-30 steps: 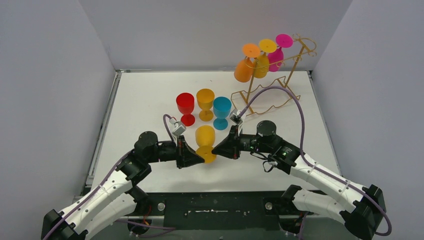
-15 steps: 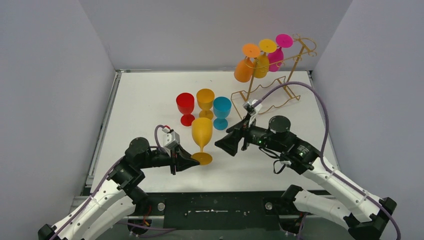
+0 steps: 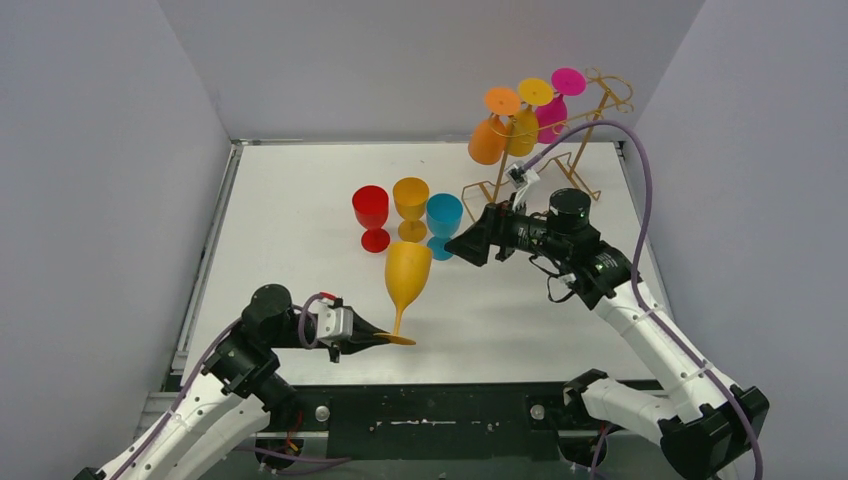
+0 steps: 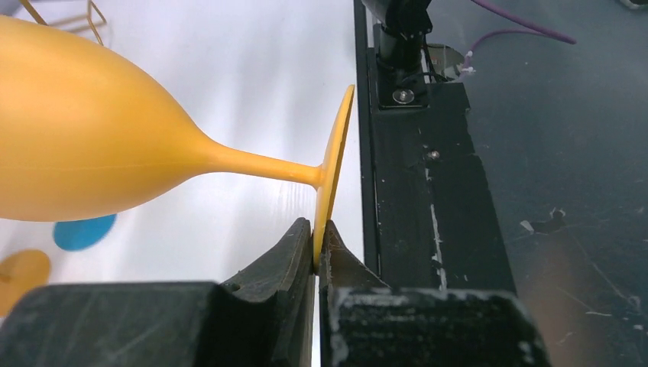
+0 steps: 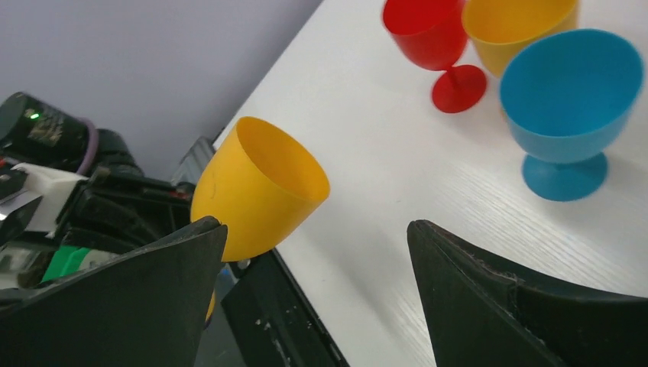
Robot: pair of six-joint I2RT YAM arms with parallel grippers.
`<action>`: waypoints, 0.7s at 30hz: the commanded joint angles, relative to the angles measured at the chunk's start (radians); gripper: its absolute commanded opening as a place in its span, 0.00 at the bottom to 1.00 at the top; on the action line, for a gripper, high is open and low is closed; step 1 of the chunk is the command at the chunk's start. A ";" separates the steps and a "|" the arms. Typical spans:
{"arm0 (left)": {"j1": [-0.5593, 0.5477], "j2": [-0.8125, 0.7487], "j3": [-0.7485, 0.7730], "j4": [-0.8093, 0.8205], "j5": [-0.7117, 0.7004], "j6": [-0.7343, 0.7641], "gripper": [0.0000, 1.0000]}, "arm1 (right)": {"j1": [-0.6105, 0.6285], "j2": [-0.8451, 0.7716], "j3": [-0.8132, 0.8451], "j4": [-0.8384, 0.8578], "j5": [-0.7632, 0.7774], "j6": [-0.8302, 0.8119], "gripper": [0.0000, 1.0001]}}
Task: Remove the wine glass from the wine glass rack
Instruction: Place the wine glass at the center of the board.
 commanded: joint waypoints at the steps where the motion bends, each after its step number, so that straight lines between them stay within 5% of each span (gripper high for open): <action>1: -0.005 -0.022 0.012 -0.039 0.052 0.194 0.00 | -0.006 0.019 0.028 0.194 -0.298 0.067 0.93; 9: -0.004 0.103 0.152 -0.337 0.058 0.450 0.00 | -0.006 0.120 0.080 0.234 -0.421 0.089 0.83; 21: -0.004 0.106 0.195 -0.428 -0.034 0.555 0.00 | -0.003 0.245 0.192 0.024 -0.473 -0.059 0.59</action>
